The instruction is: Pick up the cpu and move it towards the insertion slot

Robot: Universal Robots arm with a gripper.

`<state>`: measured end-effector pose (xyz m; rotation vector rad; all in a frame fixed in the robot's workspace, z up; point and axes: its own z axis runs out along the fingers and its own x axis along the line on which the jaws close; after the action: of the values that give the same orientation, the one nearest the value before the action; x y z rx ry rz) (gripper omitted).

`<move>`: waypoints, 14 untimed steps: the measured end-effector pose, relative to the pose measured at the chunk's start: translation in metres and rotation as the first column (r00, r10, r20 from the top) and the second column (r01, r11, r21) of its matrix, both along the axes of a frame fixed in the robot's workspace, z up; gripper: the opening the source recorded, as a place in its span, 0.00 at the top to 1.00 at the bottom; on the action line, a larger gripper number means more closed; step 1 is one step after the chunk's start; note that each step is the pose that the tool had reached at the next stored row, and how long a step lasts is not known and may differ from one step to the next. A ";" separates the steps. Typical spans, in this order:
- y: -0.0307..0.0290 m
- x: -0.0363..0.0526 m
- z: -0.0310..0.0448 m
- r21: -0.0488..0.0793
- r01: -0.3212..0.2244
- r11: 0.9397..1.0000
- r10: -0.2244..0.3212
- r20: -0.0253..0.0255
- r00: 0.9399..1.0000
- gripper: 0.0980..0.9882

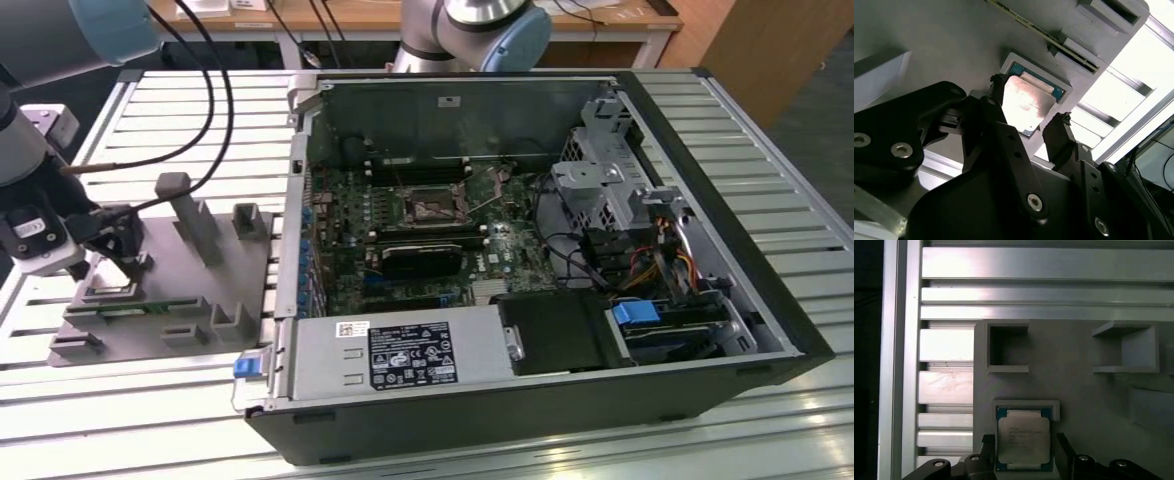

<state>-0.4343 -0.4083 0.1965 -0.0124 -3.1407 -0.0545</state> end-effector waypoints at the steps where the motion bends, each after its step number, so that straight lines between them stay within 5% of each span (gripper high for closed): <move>1: 0.0000 0.0000 -0.0007 0.000 0.000 1.000 0.000 0.000 1.000 0.45; 5: 0.0001 -0.0006 -0.0027 0.005 0.000 1.000 0.000 0.001 1.000 0.45; 8: 0.0002 -0.0010 -0.0033 0.020 0.000 1.000 0.000 0.003 1.000 0.45; 14: 0.0001 -0.0021 -0.0077 0.021 0.000 1.000 0.000 0.004 1.000 0.45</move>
<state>-0.4364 -0.4083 0.1887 -0.0124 -3.1442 -0.0874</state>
